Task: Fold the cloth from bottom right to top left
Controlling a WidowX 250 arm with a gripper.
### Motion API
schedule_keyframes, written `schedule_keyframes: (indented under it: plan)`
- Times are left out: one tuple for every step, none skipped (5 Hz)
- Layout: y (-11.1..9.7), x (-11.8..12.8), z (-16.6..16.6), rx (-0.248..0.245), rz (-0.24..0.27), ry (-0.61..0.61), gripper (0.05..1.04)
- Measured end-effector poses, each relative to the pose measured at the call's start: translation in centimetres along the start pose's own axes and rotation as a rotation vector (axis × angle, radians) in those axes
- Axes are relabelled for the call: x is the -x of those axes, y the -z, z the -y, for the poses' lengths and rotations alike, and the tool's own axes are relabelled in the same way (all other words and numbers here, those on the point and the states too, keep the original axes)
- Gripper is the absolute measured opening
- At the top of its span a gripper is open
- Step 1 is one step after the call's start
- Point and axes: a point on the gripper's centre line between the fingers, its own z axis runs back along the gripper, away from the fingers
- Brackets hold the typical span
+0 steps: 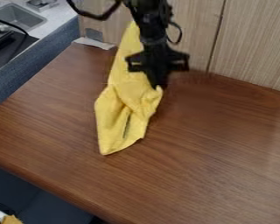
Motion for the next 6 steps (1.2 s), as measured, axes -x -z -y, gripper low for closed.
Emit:
schedule_keyframes:
  plan:
    - [1.8,0.9,-0.3,-0.028,-0.022,0.021,0.091]
    - [2.1,1.1,-0.7,-0.041,-0.017,0.027,0.136]
    - [2.0,1.5,-1.1,-0.054,-0.043,0.002,0.333]
    - [1.7,1.6,-1.3,-0.063,-0.055,0.009,0.604]
    - [0.8,1.4,-1.7,-0.07,-0.054,0.014,0.884]
    - [-0.7,0.9,-1.4,-0.057,-0.029,0.009,1.012]
